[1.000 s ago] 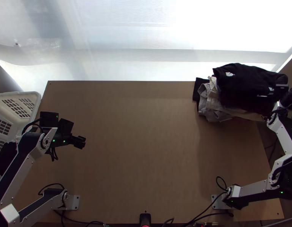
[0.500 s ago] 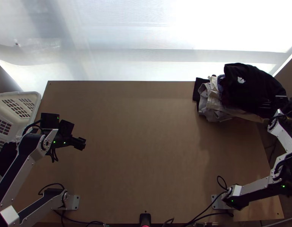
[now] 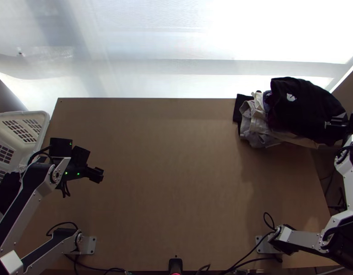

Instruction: Fold the t-shirt

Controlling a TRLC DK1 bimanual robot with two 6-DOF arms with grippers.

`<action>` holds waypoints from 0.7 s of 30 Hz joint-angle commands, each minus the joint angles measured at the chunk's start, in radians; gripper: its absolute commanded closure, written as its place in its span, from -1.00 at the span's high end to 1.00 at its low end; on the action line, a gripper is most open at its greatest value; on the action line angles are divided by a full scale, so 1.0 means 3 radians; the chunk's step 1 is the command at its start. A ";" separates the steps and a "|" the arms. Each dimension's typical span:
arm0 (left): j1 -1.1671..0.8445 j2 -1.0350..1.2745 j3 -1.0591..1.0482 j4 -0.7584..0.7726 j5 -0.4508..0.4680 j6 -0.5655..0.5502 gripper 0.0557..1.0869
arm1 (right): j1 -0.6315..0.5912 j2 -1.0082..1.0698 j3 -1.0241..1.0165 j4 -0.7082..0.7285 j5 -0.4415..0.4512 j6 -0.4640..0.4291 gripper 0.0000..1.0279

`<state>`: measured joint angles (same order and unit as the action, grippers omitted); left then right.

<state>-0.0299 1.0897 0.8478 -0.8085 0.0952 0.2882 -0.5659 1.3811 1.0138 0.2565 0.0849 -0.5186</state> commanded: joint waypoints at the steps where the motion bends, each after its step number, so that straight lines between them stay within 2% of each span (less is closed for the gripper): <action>1: -0.0008 -0.0048 -0.0070 0.0011 -0.0010 0.0036 0.89 | 0.0087 -0.0263 0.0103 0.0019 -0.0099 0.0363 0.51; 4: -0.0008 -0.0114 -0.0157 0.0011 -0.0026 0.0047 0.89 | 0.0424 0.0070 0.0369 0.0244 -0.0104 0.0573 -0.21; 9: 0.0013 -0.0273 -0.0387 0.0006 -0.0097 0.0098 0.89 | 0.0813 0.0867 0.1085 0.0249 -0.0109 0.1064 -0.95; 14: 0.0069 -0.0380 -0.0535 -0.0005 -0.0108 0.0098 0.89 | 0.0940 0.1496 0.1632 -0.0027 -0.0395 0.1759 -0.95; 21: 0.0151 -0.0472 -0.0607 -0.0005 -0.0184 0.0149 0.89 | 0.1084 0.2222 0.2087 -0.0119 -0.0825 0.2158 -0.95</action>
<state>-0.0055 0.9787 0.6994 -0.8093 0.0559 0.3210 -0.2943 1.8397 1.4830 0.2569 -0.0624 -0.0021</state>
